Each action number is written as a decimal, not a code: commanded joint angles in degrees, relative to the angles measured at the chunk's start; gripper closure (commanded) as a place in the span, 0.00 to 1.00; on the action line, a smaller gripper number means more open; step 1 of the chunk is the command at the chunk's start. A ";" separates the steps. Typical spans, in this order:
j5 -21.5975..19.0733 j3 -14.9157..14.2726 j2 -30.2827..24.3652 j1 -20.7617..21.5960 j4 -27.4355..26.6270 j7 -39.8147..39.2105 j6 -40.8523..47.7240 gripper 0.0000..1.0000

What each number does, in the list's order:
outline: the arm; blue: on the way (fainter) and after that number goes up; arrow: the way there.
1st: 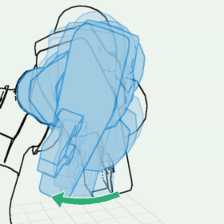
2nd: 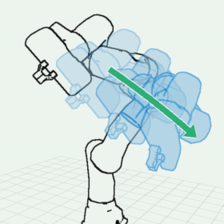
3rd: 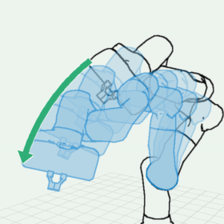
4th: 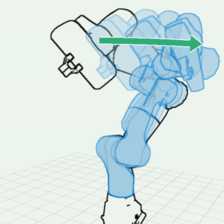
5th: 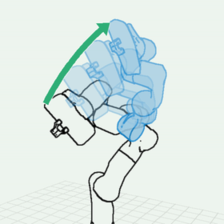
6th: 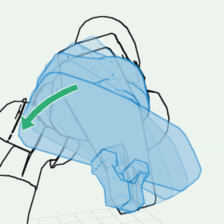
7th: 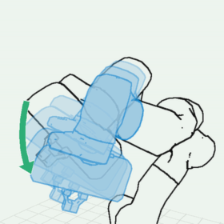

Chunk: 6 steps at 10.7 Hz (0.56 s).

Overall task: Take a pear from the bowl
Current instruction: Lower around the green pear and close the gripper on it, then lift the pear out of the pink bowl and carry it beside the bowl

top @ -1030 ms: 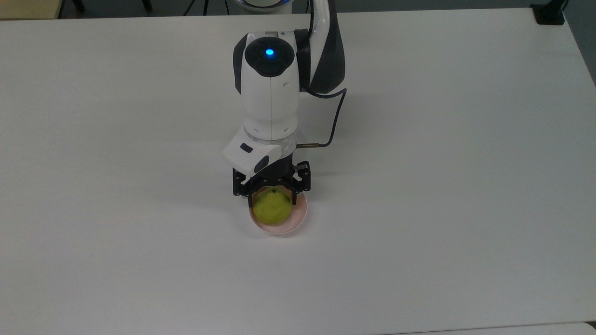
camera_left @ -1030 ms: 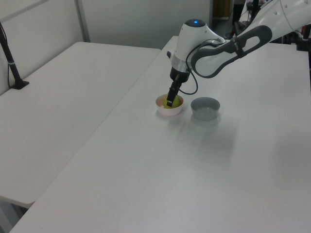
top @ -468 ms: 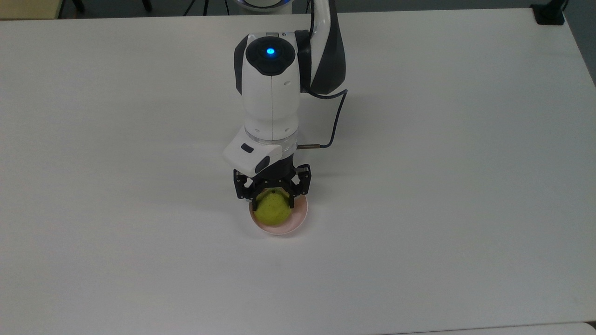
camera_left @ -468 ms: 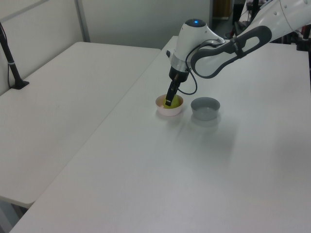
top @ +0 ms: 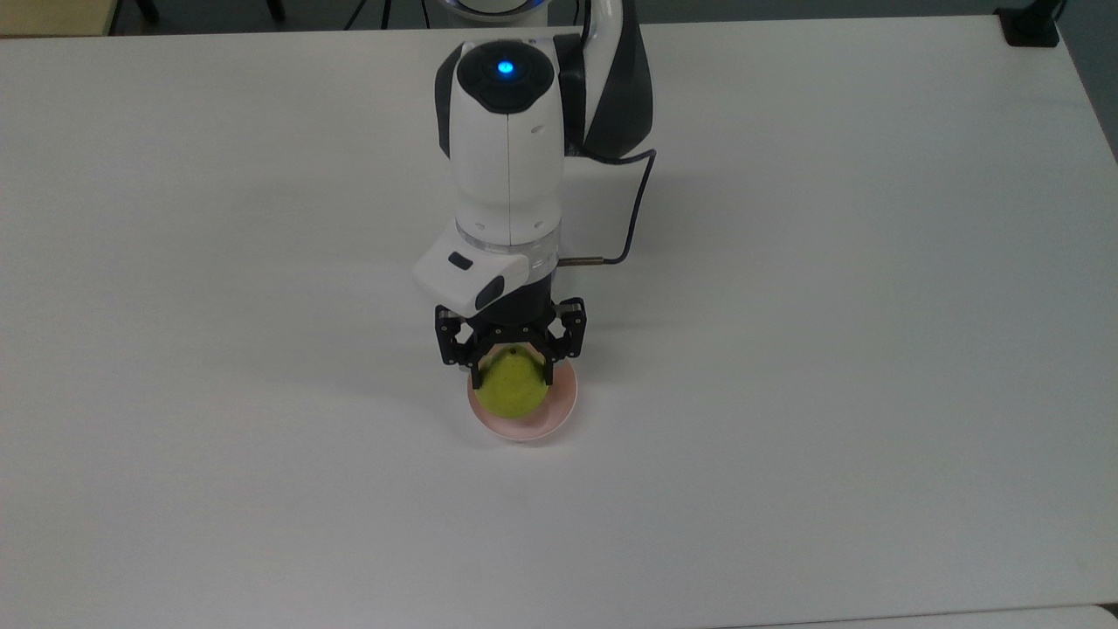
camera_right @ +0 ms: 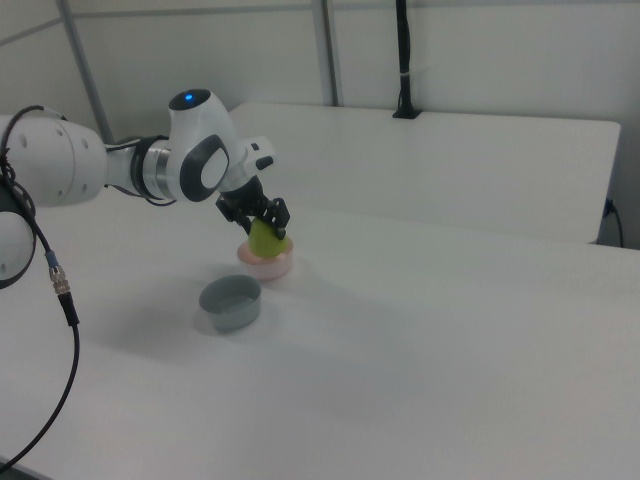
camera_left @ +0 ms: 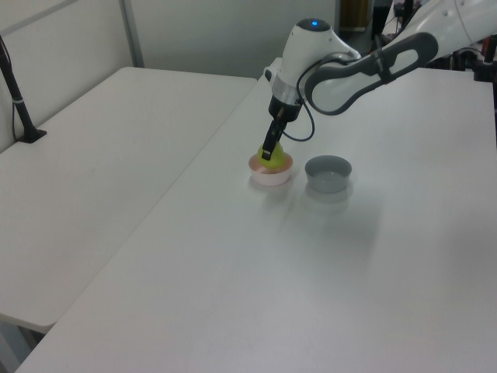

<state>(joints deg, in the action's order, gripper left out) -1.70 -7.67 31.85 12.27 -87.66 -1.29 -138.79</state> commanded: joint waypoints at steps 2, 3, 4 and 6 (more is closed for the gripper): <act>-0.76 -1.12 -8.10 -0.66 -1.11 0.94 10.27 0.56; -0.94 -1.38 -8.55 -1.28 -0.94 0.94 10.38 0.56; -0.85 -1.55 -8.56 -2.59 0.54 0.94 10.38 0.56; -0.41 -1.73 -8.03 -6.10 1.35 0.51 9.77 0.55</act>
<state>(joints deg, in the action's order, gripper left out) -1.74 -9.01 23.94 9.13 -86.99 -0.79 -129.75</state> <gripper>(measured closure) 0.251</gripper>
